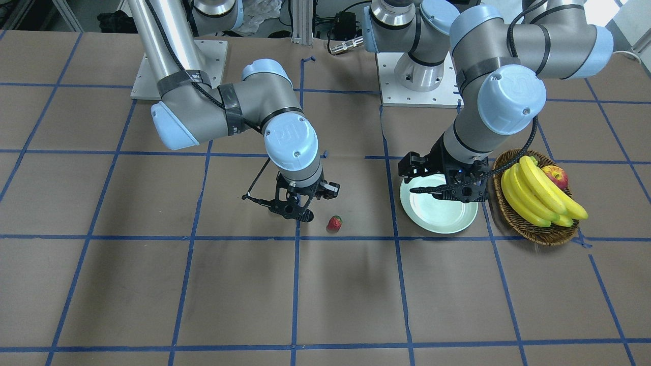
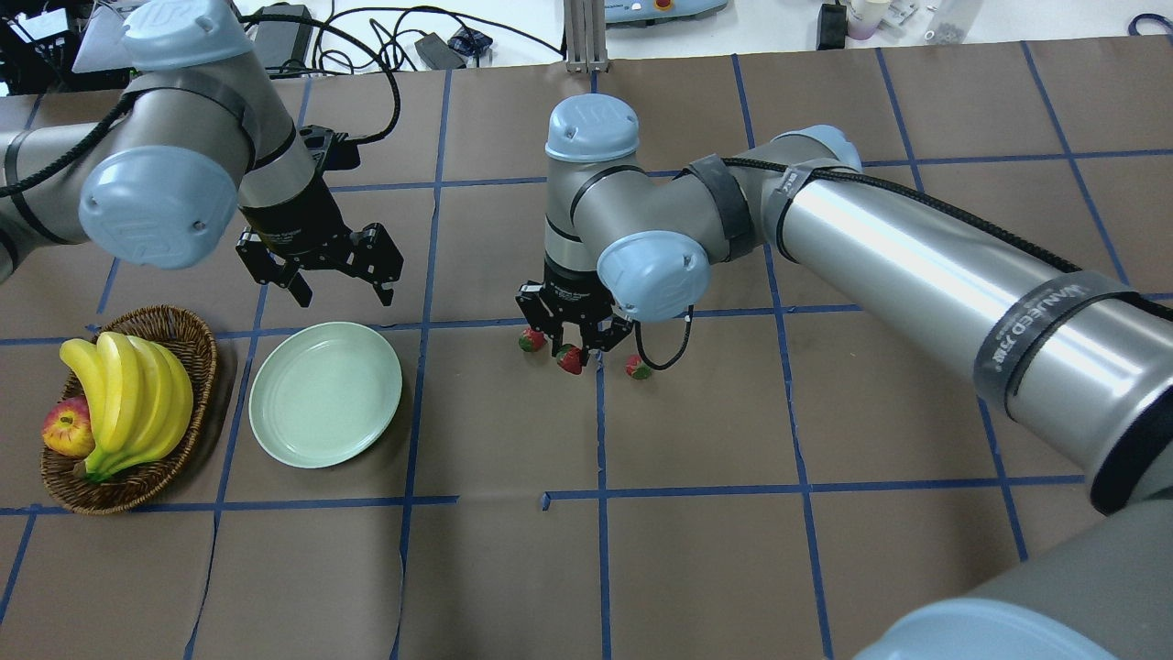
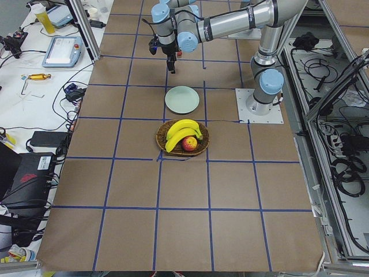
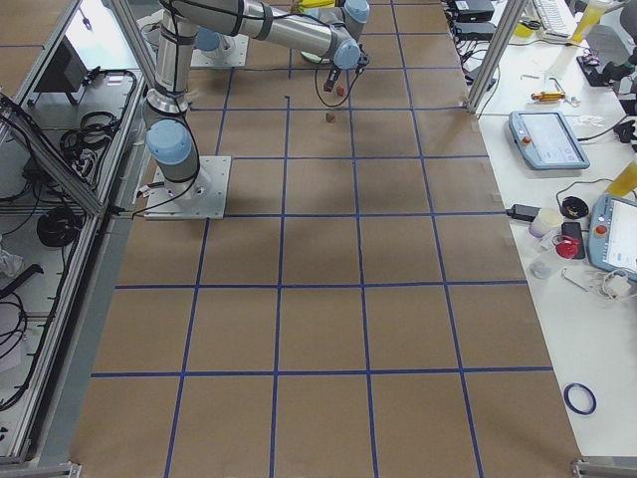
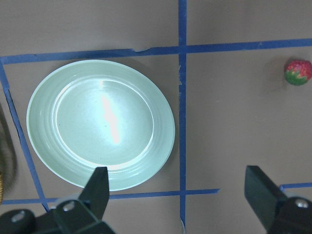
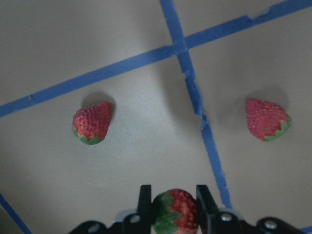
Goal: Collect all strawberries into plate
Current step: 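Lift the strawberry and set it down closer to the plate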
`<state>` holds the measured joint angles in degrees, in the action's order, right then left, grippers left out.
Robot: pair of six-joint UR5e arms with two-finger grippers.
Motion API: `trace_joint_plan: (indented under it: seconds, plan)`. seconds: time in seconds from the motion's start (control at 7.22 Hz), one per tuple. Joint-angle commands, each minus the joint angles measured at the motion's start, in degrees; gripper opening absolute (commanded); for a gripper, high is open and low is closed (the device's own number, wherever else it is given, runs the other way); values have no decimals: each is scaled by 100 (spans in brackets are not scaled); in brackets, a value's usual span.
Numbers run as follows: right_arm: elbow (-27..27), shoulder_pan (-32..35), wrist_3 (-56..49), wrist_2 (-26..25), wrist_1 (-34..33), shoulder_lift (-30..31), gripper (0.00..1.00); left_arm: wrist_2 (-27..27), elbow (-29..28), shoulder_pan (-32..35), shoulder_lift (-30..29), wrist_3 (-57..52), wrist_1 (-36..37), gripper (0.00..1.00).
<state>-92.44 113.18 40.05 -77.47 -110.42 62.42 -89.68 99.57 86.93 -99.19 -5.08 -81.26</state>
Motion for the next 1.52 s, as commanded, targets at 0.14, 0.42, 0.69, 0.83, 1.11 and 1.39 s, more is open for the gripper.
trace_joint_plan:
  seconds: [0.14, 0.42, 0.69, 0.83, 1.11, 1.39]
  plan:
    - [-274, 64, -103, 144, -330, -230, 6, 12, 1, 8, -13, 7, -4, 100]
    - [-292, 64, -103, 144, -340, -309, 80, -32, 1, 8, -13, 7, -4, 100]
    - [-258, 90, -59, 144, -349, -231, 100, -41, -17, 8, -4, -2, 5, 100]
    - [-231, 82, -102, 136, -340, 5, 100, -41, -26, 8, -4, 7, 22, 100]
    - [-213, 29, -1265, -667, -323, 261, 100, -50, -26, 17, 13, -20, 13, 100]
    - [-327, 2, -2576, -1286, -305, 227, 100, -41, -26, 122, 31, 15, 22, 100]
